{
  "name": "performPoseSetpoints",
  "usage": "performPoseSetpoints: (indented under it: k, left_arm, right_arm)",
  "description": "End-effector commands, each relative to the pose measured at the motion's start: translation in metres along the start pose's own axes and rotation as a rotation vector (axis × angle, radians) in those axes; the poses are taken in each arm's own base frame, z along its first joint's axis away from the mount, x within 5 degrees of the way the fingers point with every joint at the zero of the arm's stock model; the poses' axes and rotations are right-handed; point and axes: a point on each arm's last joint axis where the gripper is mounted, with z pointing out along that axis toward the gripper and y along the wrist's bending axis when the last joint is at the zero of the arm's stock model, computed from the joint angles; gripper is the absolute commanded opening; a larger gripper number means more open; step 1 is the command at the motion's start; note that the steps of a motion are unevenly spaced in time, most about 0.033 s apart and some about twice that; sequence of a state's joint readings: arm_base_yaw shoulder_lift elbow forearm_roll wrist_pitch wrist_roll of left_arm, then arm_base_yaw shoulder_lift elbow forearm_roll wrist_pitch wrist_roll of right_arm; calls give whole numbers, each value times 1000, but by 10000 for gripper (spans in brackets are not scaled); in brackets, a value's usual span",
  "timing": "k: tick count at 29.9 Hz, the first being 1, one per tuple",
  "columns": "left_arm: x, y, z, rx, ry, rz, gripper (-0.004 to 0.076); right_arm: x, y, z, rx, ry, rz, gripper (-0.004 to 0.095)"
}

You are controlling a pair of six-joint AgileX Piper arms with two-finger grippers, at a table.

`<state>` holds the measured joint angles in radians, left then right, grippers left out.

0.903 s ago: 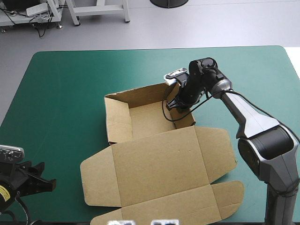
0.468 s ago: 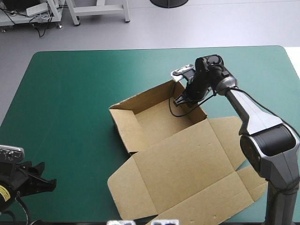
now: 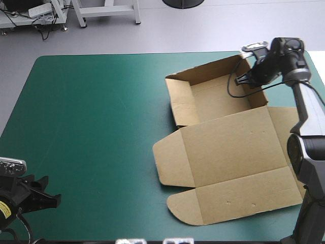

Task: Fold the box

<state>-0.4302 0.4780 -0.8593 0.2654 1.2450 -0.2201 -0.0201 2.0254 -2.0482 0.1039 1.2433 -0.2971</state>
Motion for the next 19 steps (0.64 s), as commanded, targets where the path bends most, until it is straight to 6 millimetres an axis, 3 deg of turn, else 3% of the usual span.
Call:
performPoseSetpoints:
  k: [1,5,11,14,19]
  left_arm:
    - [-7,1,-3,-5,-32,-3,245]
    - [-7,1,-3,-6,-39,-2,244]
    - [-12,0,-3,6,-89,-6,244]
    - [-14,-1,-3,13,-109,-22,244]
    - [-14,-1,-3,17,-108,-28,244]
  right_arm:
    - [12,-50,-42,93,-66,77,-18]
    - [36,-112,-48,179,-87,209,-18]
    - [67,-177,-39,191,-124,368,-18]
    - [80,-195,-19,143,-104,424,-18]
    - [85,-208,5,144,-96,435,-18]
